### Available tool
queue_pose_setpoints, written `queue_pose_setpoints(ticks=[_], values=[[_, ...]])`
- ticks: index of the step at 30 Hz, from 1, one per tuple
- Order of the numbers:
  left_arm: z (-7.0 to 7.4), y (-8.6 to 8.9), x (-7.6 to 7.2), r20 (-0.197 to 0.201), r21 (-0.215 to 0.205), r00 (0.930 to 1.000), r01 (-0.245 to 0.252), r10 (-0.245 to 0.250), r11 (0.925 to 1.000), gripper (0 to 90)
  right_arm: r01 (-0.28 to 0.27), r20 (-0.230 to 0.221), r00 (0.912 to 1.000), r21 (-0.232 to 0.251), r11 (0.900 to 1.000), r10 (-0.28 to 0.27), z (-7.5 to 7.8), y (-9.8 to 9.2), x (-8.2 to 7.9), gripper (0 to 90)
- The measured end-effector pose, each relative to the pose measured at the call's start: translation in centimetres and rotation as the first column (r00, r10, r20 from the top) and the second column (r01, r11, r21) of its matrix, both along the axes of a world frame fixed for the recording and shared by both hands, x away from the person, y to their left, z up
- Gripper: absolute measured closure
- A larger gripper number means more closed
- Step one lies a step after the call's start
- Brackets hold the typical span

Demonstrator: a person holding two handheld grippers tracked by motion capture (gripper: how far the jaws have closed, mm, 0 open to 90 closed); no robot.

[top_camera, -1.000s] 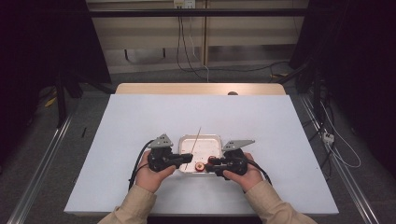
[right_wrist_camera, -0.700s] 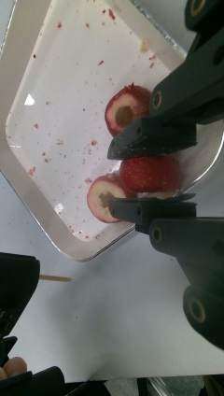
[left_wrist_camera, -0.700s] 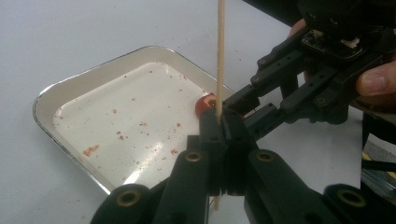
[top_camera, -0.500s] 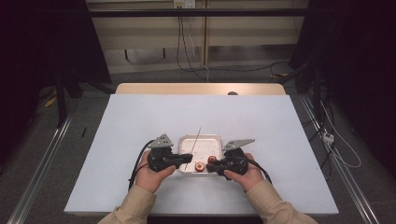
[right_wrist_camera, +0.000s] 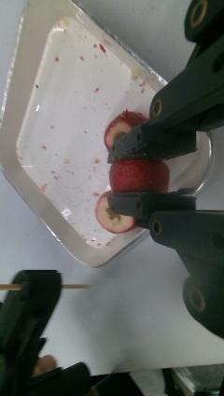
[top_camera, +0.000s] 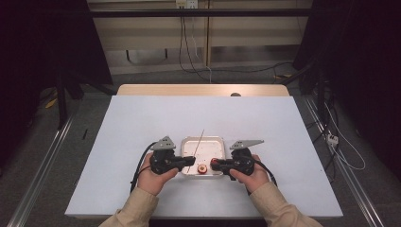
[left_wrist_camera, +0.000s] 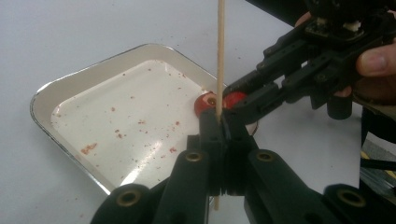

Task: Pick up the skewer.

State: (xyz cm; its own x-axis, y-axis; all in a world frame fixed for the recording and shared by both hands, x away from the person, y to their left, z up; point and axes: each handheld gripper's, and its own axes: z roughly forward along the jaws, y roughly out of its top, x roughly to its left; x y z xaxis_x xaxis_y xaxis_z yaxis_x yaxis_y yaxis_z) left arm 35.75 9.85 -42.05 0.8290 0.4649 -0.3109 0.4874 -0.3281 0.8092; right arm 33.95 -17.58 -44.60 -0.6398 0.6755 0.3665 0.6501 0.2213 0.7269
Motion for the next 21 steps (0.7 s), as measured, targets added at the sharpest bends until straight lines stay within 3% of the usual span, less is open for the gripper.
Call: queue_pose_setpoints(ticks=[11, 21], values=[[-0.2, 0.0, -0.1, -0.017, -0.010, 0.9999, -0.002, 0.002, 1.0000, 89.2, 0.080, 0.038, 0.9958, 0.096, 0.992, -0.083, 1.4, -1.2, 0.6, 74.6], [-0.2, -0.1, -0.2, -0.020, -0.013, 0.9998, -0.001, 0.000, 0.9999, 89.2, 0.110, 0.080, 0.9896, 0.112, 0.988, -0.119, 2.6, -1.6, 0.7, 74.6]])
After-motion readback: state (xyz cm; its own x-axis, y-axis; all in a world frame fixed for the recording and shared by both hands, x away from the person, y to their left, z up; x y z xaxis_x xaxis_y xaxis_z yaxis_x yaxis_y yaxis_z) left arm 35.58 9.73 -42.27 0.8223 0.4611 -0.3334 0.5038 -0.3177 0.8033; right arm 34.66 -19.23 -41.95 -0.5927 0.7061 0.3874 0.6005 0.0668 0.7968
